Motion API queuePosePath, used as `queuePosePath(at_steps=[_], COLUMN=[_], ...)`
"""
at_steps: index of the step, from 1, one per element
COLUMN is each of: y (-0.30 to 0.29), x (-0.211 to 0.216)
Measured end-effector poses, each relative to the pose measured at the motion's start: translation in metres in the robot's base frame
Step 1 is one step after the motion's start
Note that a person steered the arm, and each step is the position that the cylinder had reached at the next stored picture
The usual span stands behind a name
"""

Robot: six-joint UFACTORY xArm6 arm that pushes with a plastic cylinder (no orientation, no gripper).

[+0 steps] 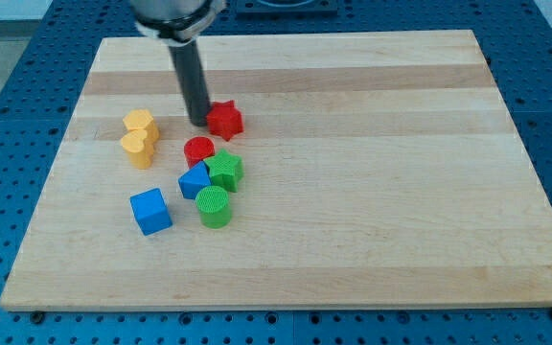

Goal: Form a triangle with the yellow blocks and the red star

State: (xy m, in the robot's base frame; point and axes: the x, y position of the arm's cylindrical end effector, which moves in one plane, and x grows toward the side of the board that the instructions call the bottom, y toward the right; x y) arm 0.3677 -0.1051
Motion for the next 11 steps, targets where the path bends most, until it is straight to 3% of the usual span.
queuePosePath(at_steps=[3, 5, 6, 7, 9, 10, 11], y=[-0.037, 0.057, 0.043, -0.011, -0.078, -0.145, -0.163], x=[0.013, 0.013, 0.014, 0.014, -0.041, -0.029, 0.026])
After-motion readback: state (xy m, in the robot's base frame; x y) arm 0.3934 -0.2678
